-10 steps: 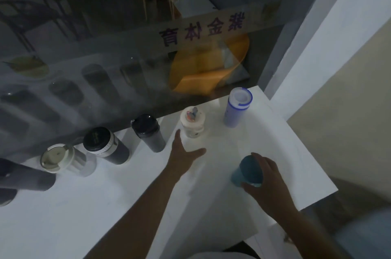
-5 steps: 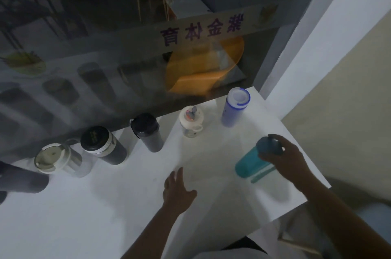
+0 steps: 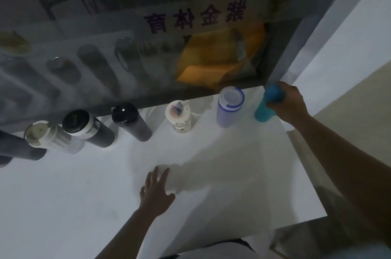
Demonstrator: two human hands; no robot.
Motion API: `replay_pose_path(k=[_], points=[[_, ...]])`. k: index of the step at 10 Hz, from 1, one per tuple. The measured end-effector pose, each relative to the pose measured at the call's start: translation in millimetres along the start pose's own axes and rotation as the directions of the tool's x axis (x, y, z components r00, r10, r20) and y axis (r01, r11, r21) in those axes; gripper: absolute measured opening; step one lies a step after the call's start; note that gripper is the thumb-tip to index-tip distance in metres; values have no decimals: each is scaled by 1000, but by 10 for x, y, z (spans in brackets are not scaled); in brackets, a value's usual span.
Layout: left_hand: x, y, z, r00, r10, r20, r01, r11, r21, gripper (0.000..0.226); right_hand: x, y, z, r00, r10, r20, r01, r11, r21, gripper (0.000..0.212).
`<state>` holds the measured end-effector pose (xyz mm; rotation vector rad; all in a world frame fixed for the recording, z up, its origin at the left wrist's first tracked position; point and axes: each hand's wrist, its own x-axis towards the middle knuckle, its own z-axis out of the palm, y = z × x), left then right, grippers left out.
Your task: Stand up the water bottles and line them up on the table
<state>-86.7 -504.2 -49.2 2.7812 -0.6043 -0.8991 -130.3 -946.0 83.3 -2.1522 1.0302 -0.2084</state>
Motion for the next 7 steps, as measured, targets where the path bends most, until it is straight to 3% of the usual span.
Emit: replay_pose_path(k=[5, 7], points=[[-61, 113, 43, 993, -112, -32, 108, 990, -94, 93, 117, 178, -55, 991, -120, 63, 121, 992, -23, 82], [-371, 87, -138, 992, -96, -78, 88, 991, -97, 90, -337, 56, -75, 980, -199, -28, 196, 977, -78, 81]])
